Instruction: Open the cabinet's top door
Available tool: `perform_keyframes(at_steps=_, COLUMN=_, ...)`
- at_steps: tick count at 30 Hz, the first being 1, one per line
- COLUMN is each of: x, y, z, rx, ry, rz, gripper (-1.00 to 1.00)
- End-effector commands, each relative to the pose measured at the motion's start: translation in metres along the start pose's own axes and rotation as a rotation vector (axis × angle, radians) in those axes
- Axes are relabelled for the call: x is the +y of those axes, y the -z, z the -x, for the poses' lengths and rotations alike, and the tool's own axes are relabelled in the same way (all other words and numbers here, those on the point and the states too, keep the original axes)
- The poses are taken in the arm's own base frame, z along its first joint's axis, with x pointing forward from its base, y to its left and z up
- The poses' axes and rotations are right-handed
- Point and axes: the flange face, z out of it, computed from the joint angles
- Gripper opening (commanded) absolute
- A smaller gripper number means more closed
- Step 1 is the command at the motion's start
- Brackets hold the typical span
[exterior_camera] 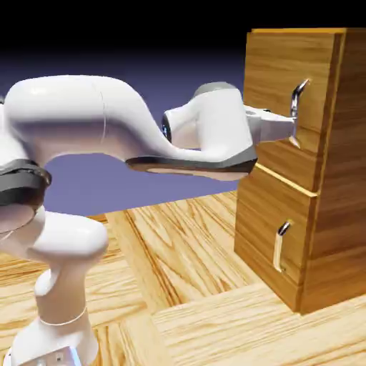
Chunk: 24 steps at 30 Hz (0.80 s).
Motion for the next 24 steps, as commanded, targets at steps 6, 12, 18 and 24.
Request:
perform_keyframes(at_steps=6, x=-0.001, y=-0.031, z=0.001, rx=0.001, ry=0.004, rz=0.000, gripper=-1.00)
perform_keyframes(at_steps=12, x=-0.012, y=-0.003, z=0.013, rx=0.075, ry=0.004, rz=0.074, gripper=-1.00)
perform_keyframes(at_steps=18, x=-0.025, y=0.022, z=0.025, rx=0.145, ry=0.004, rz=0.143, gripper=-1.00)
perform_keyframes(at_steps=24, x=-0.039, y=0.043, z=0.039, rx=0.209, ry=0.004, rz=0.207, gripper=-1.00)
